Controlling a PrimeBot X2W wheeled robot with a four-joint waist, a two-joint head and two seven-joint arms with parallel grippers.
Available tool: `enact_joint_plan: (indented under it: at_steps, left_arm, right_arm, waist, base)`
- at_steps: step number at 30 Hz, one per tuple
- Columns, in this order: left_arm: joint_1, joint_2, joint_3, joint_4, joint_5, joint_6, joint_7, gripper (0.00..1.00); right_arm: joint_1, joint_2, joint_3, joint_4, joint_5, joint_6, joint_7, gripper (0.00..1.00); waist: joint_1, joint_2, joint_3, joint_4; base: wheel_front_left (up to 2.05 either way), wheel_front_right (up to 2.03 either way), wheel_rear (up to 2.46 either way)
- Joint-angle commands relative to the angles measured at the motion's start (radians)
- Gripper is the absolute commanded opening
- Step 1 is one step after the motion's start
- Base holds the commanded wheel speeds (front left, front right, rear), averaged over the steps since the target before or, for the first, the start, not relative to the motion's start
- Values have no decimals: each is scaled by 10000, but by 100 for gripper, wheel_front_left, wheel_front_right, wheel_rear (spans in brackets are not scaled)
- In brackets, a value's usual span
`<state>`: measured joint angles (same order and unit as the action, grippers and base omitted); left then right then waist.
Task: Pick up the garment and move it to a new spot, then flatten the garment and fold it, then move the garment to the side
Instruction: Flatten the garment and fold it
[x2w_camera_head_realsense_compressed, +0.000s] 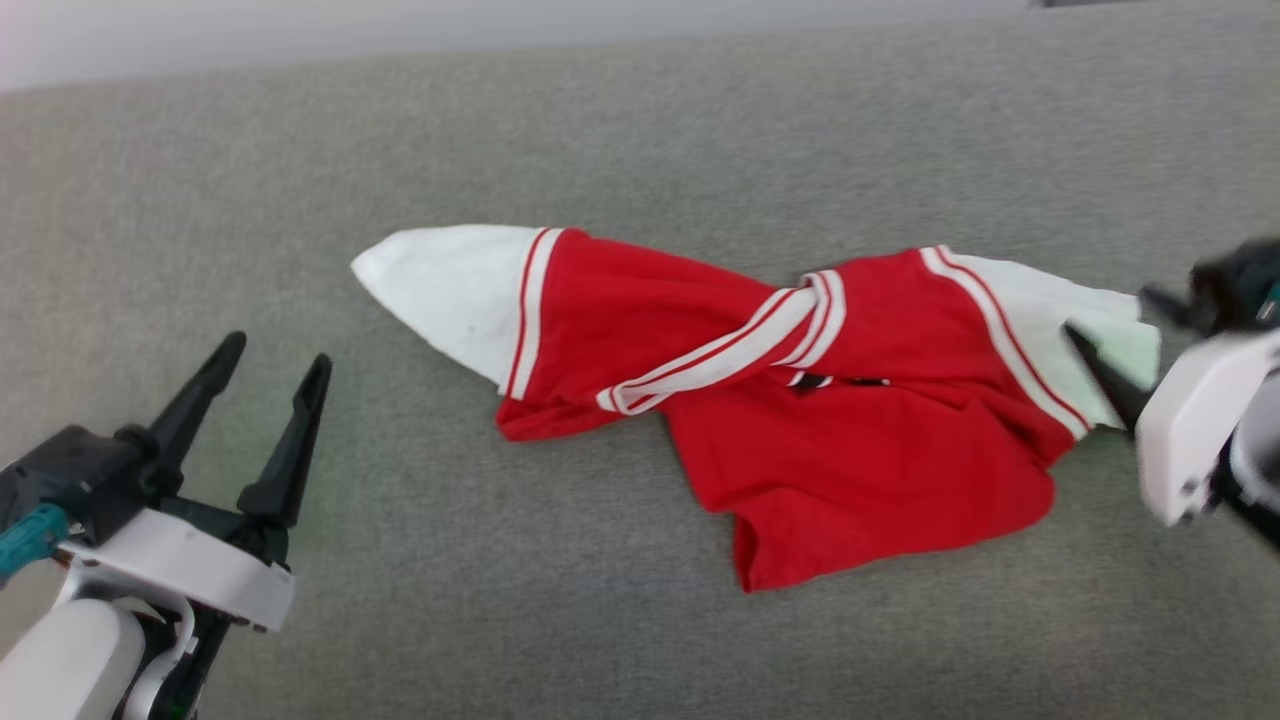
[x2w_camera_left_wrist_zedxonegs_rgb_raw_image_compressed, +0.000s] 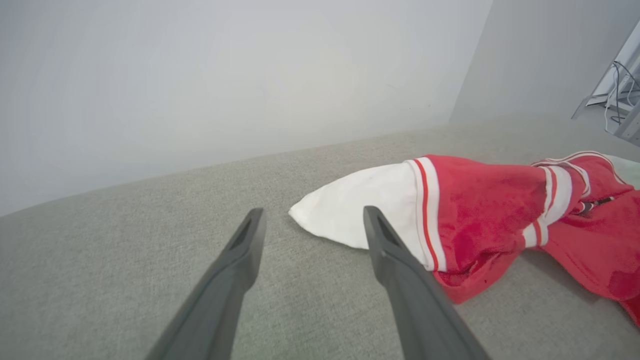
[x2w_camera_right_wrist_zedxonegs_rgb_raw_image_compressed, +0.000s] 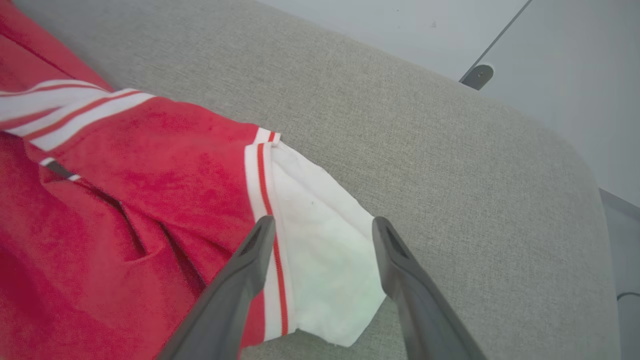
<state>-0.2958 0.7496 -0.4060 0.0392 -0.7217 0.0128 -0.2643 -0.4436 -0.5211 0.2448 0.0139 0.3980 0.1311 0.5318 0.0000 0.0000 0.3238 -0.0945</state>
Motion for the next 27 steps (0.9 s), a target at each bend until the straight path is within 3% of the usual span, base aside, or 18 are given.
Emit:
enact_joint_plan:
  at_steps: [1,11,24,26,27]
  left_arm:
    - [129,-94,105,-32,134,-106,6,100]
    - [-5,-619,813,-6,757,-826,5,100]
    - [-102,-685,1142,27,1038,-1203,3,100]
    - [-157,-618,1071,33,1020,-1274,4,100]
    - [-221,-549,1035,30,1048,-1271,4,100]
  right_arm:
    - [-305,-152,95,185,152,-6,75,100]
    - [-2566,-1192,2005,2234,710,-6,734,100]
    - [-3415,-1041,3552,3653,1078,-2,480,98]
    - [-3447,-951,3776,3848,1199,2,488,29]
    - [-3471,-911,3803,3951,1242,0,444,0]
  waist:
    - [0,0,279,306]
    - [0,0,988,901]
    - [0,0,1301,882]
    - [0,0,1312,852]
    - [0,0,1317,835]
  base:
    - [0,0,0]
    - [0,0,0]
    - [0,0,0]
    - [0,0,0]
    - [0,0,0]
